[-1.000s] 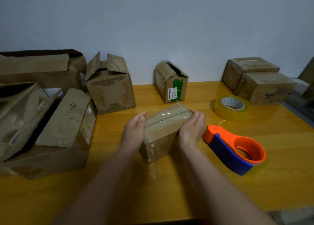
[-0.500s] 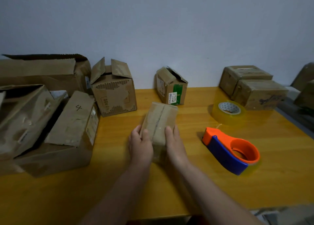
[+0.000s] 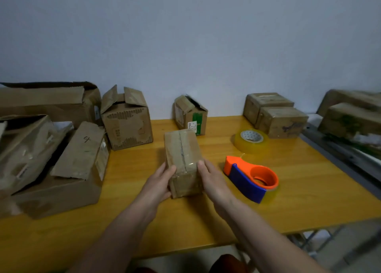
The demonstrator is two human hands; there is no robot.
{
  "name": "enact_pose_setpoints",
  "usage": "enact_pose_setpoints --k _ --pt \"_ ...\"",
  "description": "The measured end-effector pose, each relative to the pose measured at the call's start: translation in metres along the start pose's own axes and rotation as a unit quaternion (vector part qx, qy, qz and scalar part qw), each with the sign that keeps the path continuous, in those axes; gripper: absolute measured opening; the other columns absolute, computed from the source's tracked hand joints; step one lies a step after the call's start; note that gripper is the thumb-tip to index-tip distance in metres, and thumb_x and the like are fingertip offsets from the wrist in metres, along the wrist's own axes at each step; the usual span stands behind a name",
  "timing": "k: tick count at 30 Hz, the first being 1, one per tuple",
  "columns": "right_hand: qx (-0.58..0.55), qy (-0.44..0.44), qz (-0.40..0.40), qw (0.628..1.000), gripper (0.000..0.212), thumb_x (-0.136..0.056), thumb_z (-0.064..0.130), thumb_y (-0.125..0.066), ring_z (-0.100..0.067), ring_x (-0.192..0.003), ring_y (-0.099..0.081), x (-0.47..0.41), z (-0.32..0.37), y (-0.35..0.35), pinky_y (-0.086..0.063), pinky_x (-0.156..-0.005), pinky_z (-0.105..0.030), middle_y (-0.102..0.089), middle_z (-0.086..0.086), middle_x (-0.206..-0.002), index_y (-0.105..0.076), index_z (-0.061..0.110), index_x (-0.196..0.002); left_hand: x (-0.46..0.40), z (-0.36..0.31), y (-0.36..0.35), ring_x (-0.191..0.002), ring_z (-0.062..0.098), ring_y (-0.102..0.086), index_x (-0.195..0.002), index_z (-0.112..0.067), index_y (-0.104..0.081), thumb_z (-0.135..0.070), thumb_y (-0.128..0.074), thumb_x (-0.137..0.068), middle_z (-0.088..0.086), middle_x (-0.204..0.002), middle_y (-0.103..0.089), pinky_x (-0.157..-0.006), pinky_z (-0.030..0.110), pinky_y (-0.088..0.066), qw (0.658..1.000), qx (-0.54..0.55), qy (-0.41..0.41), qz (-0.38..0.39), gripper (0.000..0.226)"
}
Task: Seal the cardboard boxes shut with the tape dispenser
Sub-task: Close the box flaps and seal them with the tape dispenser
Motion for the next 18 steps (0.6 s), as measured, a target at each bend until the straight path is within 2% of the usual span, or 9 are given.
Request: enact_pose_setpoints --k 3,5,8,10,14,16,18 --pt "0.010 0.057 -0.041 0.997 0.046 -0.103 0.030 -0.036 -0.019 -0.137 -0.039 -0.001 0.023 0.038 -0.031 -0.113 -0.040 -0.044 -0.006 -0.147 -0.039 0.011 -0.145 0.002 -0.029 -0.029 -0.109 0.016 -0.062 -0.137 -0.033 -0.048 -0.039 -0.054 -0.096 -0.006 -0.123 -0.063 -0.096 0.039 -0.050 0.998 -0.017 -0.056 0.003 0.042" --pt "0.008 0.086 -0.069 0.994 0.045 -0.103 0.029 -0.037 -0.017 -0.136 -0.039 -0.004 0.039 0.066 -0.032 -0.113 -0.040 -0.044 -0.005 -0.147 -0.039 0.012 -0.145 0.002 -0.056 -0.053 -0.109 0.017 -0.061 -0.137 -0.032 -0.049 -0.038 -0.053 -0.097 -0.005 -0.125 -0.062 -0.097 0.040 -0.049 0.994 -0.053 -0.097 -0.001 0.041" --pt "0.011 0.100 -0.087 0.991 0.042 -0.103 0.031 -0.036 -0.018 -0.129 -0.047 -0.012 0.055 0.107 -0.038 -0.108 -0.044 -0.051 -0.002 -0.140 -0.044 0.018 -0.142 -0.007 -0.091 -0.093 -0.104 0.015 -0.062 -0.134 -0.028 -0.053 -0.035 -0.052 -0.098 -0.004 -0.119 -0.063 -0.088 0.034 -0.053 0.986 -0.096 -0.132 0.024 0.037" --pt "0.014 0.110 -0.101 0.989 0.038 -0.104 0.030 -0.034 -0.019 -0.122 -0.052 -0.021 0.063 0.132 -0.042 -0.104 -0.046 -0.056 -0.001 -0.133 -0.049 0.021 -0.138 -0.020 -0.110 -0.119 -0.103 0.016 -0.061 -0.132 -0.023 -0.055 -0.033 -0.051 -0.099 -0.001 -0.119 -0.064 -0.088 0.034 -0.053 0.981 -0.130 -0.139 0.040 0.035" --pt "0.055 0.118 -0.144 0.981 0.037 -0.104 0.026 -0.031 -0.021 -0.118 -0.052 -0.054 0.072 0.182 -0.043 -0.101 -0.041 -0.058 -0.004 -0.128 -0.052 0.018 -0.133 -0.053 -0.143 -0.170 -0.098 0.017 -0.061 -0.133 -0.016 -0.054 -0.031 -0.051 -0.098 -0.001 -0.120 -0.062 -0.084 0.033 -0.053 0.966 -0.191 -0.168 0.046 0.038" --pt "0.067 0.124 -0.157 0.978 0.034 -0.104 0.025 -0.029 -0.019 -0.109 -0.053 -0.078 0.072 0.205 -0.044 -0.091 -0.034 -0.059 -0.003 -0.119 -0.056 0.016 -0.124 -0.072 -0.157 -0.192 -0.101 0.020 -0.060 -0.142 -0.021 -0.042 -0.029 -0.051 -0.098 -0.011 -0.118 -0.053 -0.073 0.028 -0.052 0.958 -0.211 -0.193 0.036 0.046" --pt "0.081 0.130 -0.162 0.975 0.034 -0.104 0.024 -0.028 -0.017 -0.104 -0.051 -0.108 0.072 0.222 -0.040 -0.083 -0.031 -0.057 -0.001 -0.113 -0.056 0.017 -0.121 -0.095 -0.172 -0.212 -0.095 0.017 -0.060 -0.149 -0.029 -0.026 -0.025 -0.049 -0.098 -0.010 -0.114 -0.050 -0.060 0.018 -0.046 0.945 -0.237 -0.225 0.030 0.057"
Point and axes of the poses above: each hand's wrist, its own x-axis away from the middle knuckle, its own y-axis out of the back of the hand, z = x × y, the point moved 6 cm from there along -x, towards the middle knuckle
